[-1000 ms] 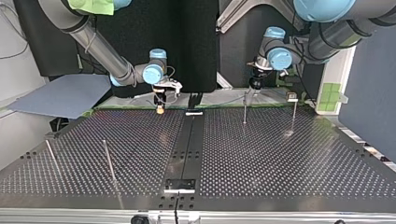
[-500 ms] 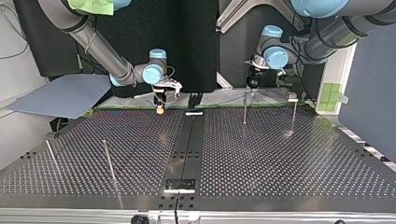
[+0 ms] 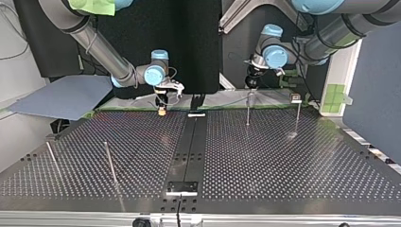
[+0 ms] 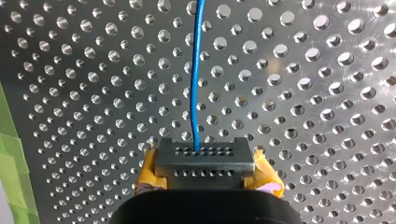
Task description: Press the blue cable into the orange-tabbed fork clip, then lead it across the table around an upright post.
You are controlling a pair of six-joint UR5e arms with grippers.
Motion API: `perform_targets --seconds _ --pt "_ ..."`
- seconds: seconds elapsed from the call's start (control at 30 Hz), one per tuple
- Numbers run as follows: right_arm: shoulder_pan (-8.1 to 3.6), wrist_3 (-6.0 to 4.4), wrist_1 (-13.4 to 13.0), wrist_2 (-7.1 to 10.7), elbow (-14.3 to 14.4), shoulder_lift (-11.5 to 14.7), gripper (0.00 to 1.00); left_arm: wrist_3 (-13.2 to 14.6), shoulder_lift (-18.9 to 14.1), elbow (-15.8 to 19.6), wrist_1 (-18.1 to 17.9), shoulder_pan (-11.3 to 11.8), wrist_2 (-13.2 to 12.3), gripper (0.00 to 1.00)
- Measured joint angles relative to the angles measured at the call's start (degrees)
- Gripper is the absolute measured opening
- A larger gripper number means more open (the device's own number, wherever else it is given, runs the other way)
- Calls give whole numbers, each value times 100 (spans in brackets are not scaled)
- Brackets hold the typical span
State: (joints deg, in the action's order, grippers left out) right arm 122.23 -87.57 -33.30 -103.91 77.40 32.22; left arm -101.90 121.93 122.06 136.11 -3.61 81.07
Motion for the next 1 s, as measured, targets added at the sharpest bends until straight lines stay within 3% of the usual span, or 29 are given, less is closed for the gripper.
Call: perform_targets --seconds 0.23,0.4,0.6,1.0 --pt "-2 -7 -3 1 0 0 0 -96 0 0 -31 -62 16 100" --pt "-2 -8 -2 1 0 0 0 -164 0 -1 12 -145 166 100" --pt "-2 -8 -7 1 0 0 0 -280 1 -4 -135 -424 479 100" --pt "-2 -13 -2 1 0 0 0 -903 15 -7 -626 -1067 1126 100"
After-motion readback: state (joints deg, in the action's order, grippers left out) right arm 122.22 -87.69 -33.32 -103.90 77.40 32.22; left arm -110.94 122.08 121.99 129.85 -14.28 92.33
